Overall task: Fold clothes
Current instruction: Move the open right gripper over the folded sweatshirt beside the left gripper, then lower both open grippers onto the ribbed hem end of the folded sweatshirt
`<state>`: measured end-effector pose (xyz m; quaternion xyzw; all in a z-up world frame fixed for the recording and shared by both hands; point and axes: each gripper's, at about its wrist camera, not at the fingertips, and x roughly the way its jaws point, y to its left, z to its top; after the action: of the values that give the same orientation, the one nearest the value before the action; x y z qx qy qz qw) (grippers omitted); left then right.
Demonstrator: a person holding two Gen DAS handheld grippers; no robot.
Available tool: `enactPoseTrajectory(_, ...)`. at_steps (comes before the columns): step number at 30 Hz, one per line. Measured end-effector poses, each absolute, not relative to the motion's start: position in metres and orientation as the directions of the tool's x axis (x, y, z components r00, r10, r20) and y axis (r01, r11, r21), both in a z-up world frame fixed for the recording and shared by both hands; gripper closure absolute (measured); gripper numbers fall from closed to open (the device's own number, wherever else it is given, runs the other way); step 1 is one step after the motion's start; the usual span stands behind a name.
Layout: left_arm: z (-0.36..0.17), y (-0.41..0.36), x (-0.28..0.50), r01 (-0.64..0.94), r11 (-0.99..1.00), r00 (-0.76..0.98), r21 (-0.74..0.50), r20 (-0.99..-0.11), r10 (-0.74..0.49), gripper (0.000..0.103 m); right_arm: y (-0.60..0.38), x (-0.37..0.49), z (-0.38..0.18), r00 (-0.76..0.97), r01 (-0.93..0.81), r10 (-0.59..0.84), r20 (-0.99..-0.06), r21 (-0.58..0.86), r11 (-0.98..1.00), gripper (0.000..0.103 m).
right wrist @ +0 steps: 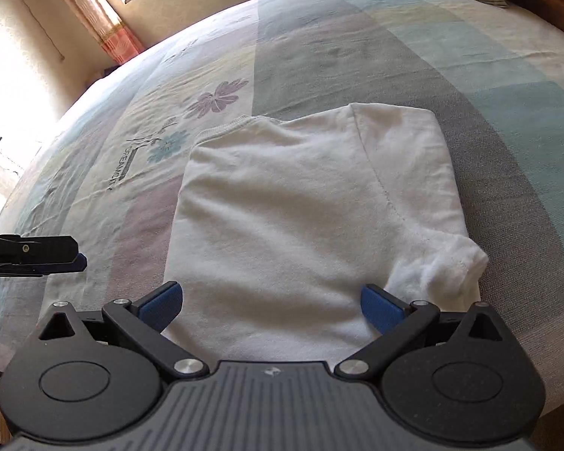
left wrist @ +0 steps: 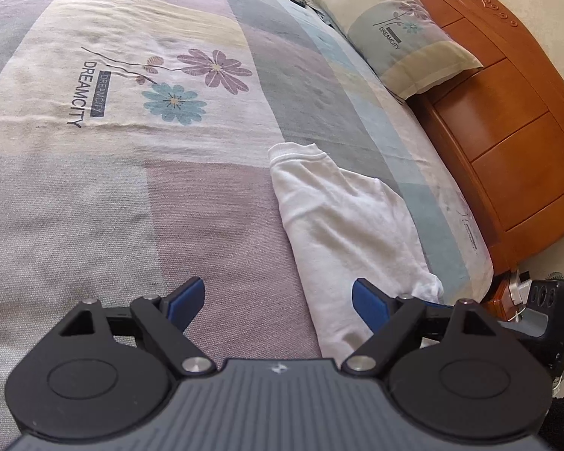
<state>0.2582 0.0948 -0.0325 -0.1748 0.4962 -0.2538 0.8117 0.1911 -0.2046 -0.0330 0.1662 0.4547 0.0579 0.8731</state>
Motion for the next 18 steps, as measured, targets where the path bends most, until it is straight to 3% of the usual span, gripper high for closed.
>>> enactPoseTrajectory(12, -0.028, 0.019, 0.269, 0.197, 0.841, 0.442, -0.504, -0.72, -0.535, 0.018, -0.277, 0.207, -0.011, 0.632, -0.017, 0.3, -0.714, 0.375, 0.927, 0.0)
enactPoseTrajectory(18, -0.038, 0.007, 0.272, 0.107, 0.859, 0.456, -0.5, -0.743, -0.489, 0.017, -0.326, 0.232, -0.027, 0.599, 0.009, 0.397, -0.695, 0.502, 0.865, 0.0)
